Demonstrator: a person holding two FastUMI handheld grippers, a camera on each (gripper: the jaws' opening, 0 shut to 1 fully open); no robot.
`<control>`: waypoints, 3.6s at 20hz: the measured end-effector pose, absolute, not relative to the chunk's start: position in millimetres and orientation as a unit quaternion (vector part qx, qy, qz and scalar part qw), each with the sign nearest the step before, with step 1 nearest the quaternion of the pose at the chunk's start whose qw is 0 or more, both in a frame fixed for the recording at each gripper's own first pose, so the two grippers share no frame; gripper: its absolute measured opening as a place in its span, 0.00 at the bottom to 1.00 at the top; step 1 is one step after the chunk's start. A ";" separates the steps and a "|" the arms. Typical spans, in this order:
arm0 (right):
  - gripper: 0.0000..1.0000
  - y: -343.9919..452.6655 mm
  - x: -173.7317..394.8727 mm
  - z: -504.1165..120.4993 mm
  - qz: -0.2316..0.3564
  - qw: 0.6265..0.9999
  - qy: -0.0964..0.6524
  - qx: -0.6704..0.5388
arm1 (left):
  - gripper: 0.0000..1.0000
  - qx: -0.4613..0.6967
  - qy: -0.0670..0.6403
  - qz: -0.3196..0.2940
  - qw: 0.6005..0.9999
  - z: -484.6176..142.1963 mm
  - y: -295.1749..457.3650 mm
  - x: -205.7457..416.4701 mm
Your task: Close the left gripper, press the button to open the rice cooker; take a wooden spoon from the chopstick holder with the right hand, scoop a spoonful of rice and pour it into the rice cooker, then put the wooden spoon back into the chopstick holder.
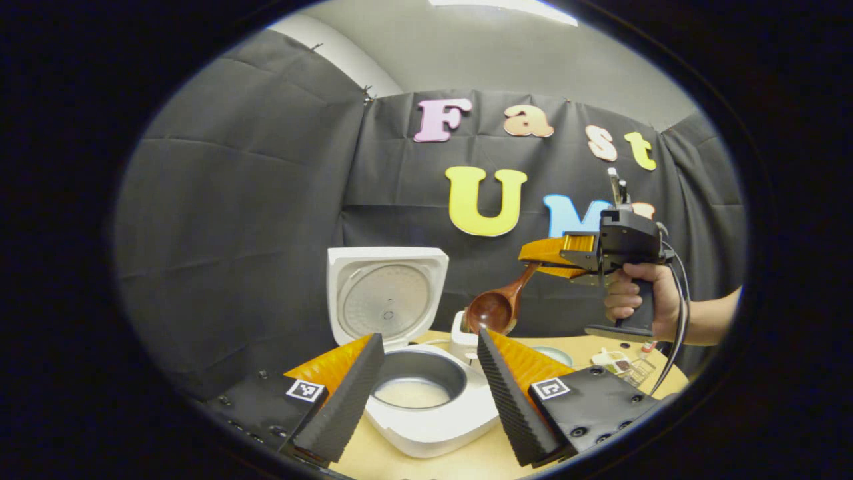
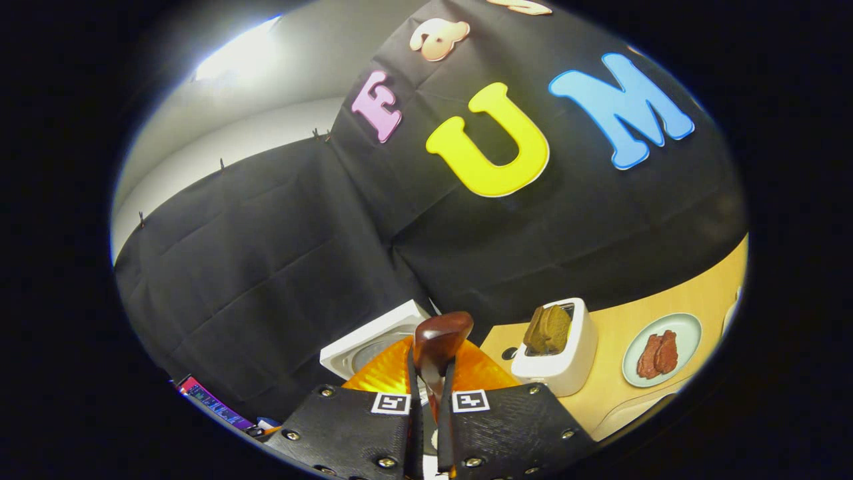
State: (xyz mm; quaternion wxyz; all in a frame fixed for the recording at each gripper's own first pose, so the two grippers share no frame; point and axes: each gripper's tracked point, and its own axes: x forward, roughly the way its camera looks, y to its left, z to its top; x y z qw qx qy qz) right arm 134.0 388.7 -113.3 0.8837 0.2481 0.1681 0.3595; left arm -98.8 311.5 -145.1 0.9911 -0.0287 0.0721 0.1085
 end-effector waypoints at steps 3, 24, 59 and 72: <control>0.08 347.9 134.9 -100.5 0.334 0.887 0.160 0.274 | 0.98 -0.028 0.069 0.084 0.994 -140.2 288.7 -87.1; 0.08 104.0 109.2 -96.1 0.189 0.918 0.127 0.324 | 0.98 -0.013 0.059 -0.017 0.998 -120.2 140.0 -49.5; 0.48 -105.7 117.6 -334.8 -0.107 0.952 0.251 0.143 | 0.99 0.022 0.082 0.042 0.996 -111.4 115.3 -47.1; 0.95 -108.8 33.3 -212.6 -0.115 0.979 0.160 0.052 | 0.98 -0.007 0.047 0.002 0.999 -87.7 139.7 -2.7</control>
